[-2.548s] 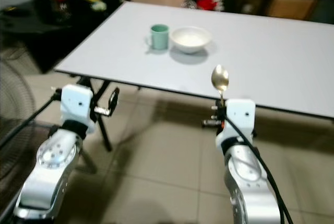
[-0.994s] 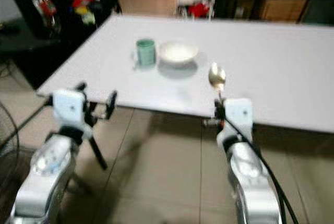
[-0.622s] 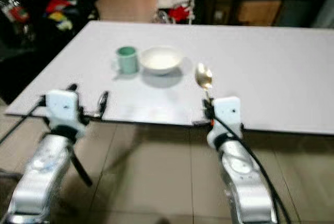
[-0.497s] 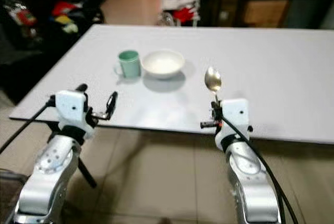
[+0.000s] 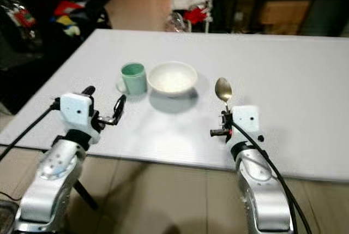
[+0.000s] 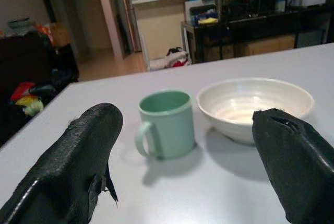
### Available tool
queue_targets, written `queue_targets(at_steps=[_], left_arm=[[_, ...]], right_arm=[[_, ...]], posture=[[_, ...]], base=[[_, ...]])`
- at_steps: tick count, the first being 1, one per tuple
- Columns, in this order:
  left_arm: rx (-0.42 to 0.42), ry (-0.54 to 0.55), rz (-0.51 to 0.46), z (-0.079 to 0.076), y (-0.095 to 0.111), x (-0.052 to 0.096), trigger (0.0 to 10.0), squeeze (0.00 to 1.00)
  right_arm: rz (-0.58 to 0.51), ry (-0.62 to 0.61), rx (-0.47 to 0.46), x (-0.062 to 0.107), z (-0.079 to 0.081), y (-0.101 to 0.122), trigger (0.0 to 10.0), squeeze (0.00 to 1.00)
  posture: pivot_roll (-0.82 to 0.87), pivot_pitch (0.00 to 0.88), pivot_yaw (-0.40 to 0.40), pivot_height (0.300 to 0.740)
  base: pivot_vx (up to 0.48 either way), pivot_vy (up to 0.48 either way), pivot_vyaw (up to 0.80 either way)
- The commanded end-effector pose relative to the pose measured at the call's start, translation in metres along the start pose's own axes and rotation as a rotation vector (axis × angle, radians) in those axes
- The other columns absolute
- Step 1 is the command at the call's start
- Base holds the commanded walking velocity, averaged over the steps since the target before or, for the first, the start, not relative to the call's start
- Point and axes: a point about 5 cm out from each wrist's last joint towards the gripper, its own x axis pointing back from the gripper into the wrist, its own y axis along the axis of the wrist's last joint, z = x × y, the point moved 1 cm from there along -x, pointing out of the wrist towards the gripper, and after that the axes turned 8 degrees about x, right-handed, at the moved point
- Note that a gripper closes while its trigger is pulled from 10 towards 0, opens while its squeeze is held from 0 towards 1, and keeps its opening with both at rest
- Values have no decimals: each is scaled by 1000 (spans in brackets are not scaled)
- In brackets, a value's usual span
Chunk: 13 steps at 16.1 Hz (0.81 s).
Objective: Setting the table
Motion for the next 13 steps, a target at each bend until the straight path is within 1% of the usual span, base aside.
queue_targets(at_steps=[1, 2, 3, 4, 7, 9, 11, 13], left_arm=[[-11, -31, 39, 4, -5, 5, 10000, 0], [-34, -111, 66, -4, -7, 6, 10000, 0], [-42, -141, 73, -7, -7, 7, 10000, 0], [-45, -224, 90, -15, -7, 8, 10000, 0], [-20, -342, 115, -25, -6, 14, 10000, 0], [-21, -368, 129, -26, -7, 16, 10000, 0], [0, -464, 186, -34, -13, 23, 10000, 0], [-2, -494, 216, -36, -16, 27, 10000, 0]], right_arm=[[20, 25, 1, -1, 7, 1, 10000, 0], [45, 27, 2, -1, 6, -2, 10000, 0], [54, 28, -1, -1, 6, -2, 10000, 0], [87, 12, -7, -2, 4, -6, 10000, 0], [133, -61, -64, -4, -3, -9, 10000, 0], [138, -66, -60, -4, -3, -8, 10000, 0], [199, -74, -36, -6, -4, -15, 10000, 0], [244, -64, -35, -7, -3, -21, 10000, 0]], posture=[[-42, 0, 38, 740], [-40, 0, 37, 740], [-40, 0, 37, 740], [-39, 0, 37, 740], [-38, 0, 36, 740], [-37, 0, 35, 740], [-36, 0, 33, 740], [-35, 0, 33, 740]], base=[[0, 0, 0], [0, 0, 0], [0, 0, 0], [0, 0, 0], [0, 0, 0], [0, 0, 0], [0, 0, 0], [0, 0, 0]])
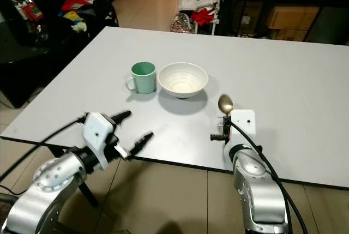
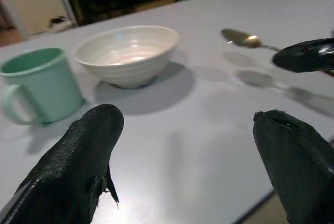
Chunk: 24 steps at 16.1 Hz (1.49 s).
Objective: Setting the table
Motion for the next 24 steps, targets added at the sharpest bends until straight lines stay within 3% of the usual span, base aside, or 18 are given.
queue_targets(at_steps=[1, 6, 16, 17, 19, 20, 24], left_arm=[[-8, -11, 8, -1, 1, 1, 10000, 0], [16, -84, 72, -7, -4, 7, 10000, 0], [11, -65, 77, -6, -3, 10, 10000, 0], [12, -70, 84, -7, -4, 11, 10000, 0], [13, -74, 90, -7, -5, 11, 10000, 0], [17, -80, 99, -8, -6, 12, 10000, 0], [24, -75, 92, -6, -4, 14, 10000, 0]], right_arm=[[18, 5, 11, -2, 2, -1, 10000, 0], [94, -11, 22, -20, 3, -6, 10000, 0], [78, 51, -4, -29, 11, -7, 10000, 0], [82, 53, 3, -30, 12, -8, 10000, 529], [83, 57, 2, -30, 13, -9, 10000, 557], [85, 55, 2, -29, 13, -10, 10000, 1000], [24, 54, -5, -17, 11, 5, 10000, 1000]], posture=[[-34, 0, 33, 740], [-20, 0, 31, 740], [-10, 0, 24, 740], [-8, 2, 23, 740], [-8, 2, 23, 740], [-9, 3, 26, 740], [-15, 2, 33, 740]], base=[[0, 0, 0], [0, 0, 0], [0, 0, 0], [0, 0, 0], [0, 0, 0], [0, 0, 0], [0, 0, 0]])
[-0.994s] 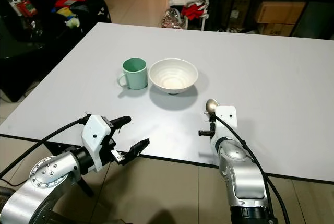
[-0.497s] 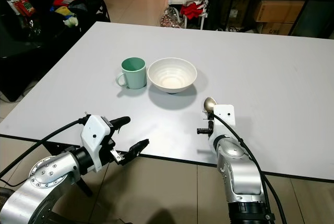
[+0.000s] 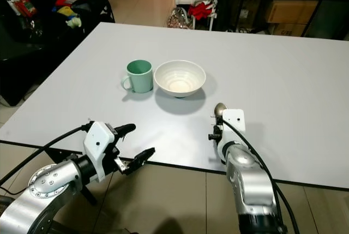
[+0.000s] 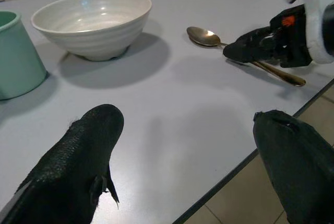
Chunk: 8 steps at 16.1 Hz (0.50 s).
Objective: Setting the table
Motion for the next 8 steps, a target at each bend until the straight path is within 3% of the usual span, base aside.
queue_targets(at_steps=[1, 4, 5, 8], left_arm=[[-3, 5, -9, 1, 3, 3, 10000, 0], [16, 34, -58, 4, 10, 6, 10000, 0], [40, 92, -117, 7, 16, 8, 10000, 0], [63, 333, -154, 17, 11, 11, 10000, 0]], right_arm=[[-51, 28, -7, 10, 2, 13, 10000, 1000], [-138, 55, 13, 37, 4, 25, 10000, 1000], [-204, 114, 93, 53, 12, 28, 10000, 1000], [-268, 238, 96, 69, 28, 25, 10000, 1000]], posture=[[-21, 1, 37, 740], [-27, 0, 51, 740], [-48, 0, 67, 740], [-54, 0, 75, 740]], base=[[0, 0, 0], [0, 0, 0], [0, 0, 800], [0, 0, 800]])
